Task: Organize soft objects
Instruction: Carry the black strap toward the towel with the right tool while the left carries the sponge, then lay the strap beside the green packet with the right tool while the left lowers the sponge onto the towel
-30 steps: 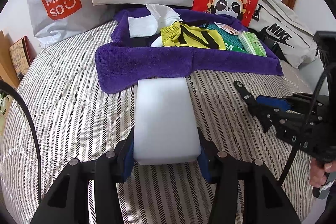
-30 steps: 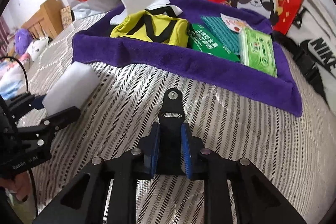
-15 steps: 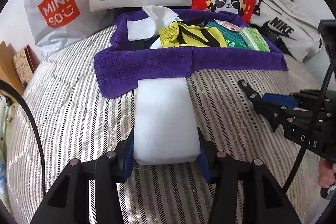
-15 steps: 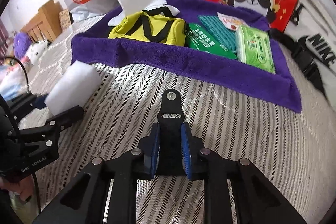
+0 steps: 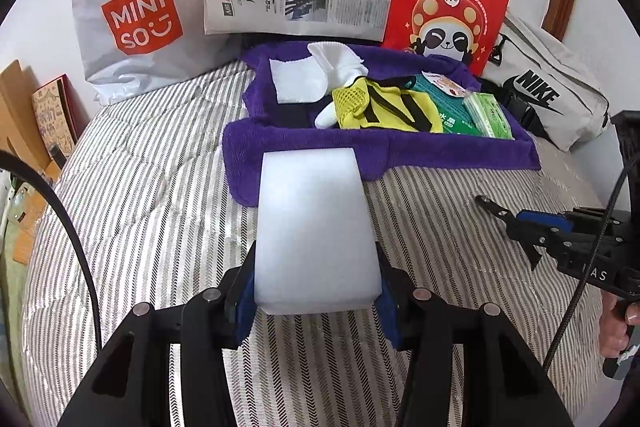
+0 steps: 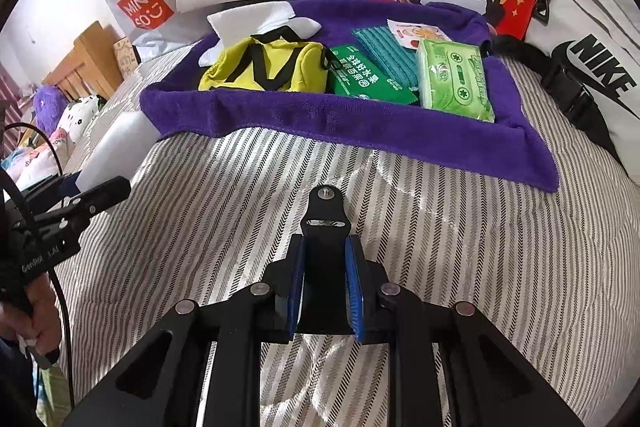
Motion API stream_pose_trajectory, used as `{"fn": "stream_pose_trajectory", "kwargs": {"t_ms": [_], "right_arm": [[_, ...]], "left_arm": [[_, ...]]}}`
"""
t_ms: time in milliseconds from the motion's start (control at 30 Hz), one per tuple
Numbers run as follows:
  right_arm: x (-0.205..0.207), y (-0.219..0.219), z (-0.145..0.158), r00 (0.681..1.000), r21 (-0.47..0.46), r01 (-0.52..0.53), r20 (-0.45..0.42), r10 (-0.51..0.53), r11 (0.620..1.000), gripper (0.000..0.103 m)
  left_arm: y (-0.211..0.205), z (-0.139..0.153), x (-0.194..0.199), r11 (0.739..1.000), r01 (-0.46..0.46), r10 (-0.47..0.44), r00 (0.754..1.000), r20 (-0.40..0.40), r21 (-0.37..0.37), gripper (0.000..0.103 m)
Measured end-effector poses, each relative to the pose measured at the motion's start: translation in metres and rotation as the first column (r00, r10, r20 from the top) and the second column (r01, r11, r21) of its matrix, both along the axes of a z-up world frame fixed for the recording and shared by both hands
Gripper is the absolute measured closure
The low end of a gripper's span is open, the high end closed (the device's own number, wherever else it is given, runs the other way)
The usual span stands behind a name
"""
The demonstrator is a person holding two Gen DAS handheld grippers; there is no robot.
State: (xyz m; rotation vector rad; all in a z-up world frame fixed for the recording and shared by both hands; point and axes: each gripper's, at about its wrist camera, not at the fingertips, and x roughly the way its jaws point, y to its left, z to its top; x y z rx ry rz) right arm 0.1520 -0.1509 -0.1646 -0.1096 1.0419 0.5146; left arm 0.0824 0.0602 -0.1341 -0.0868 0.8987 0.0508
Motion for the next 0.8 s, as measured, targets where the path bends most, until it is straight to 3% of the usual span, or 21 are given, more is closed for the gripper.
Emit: {"fn": "stream_pose_trajectory", "kwargs": {"t_ms": [333, 600, 800], "right_arm": [[-0.003, -0.01, 0.024, 0.999, 0.019, -0.004, 0.038, 0.003, 1.0, 0.083], [0.009, -0.008, 0.055, 0.996, 0.035, -0.025, 0.091, 0.022, 0.999, 0.083], [0.028, 0.001, 0.072, 0.991, 0.044, -0.045, 0.124, 0.039, 0.998, 0.083]], "left_arm": [[0.002, 0.017, 0.012, 1.0, 0.0, 0.0, 1.0, 0.028, -0.028, 0.056], [-0.002, 0.035, 0.033, 1.0, 0.024, -0.023, 0.999, 0.044, -0.01, 0.056], [0.003, 0.04, 0.057, 0.998, 0.018, -0.015, 0.999, 0.046, -0.056, 0.056]]}}
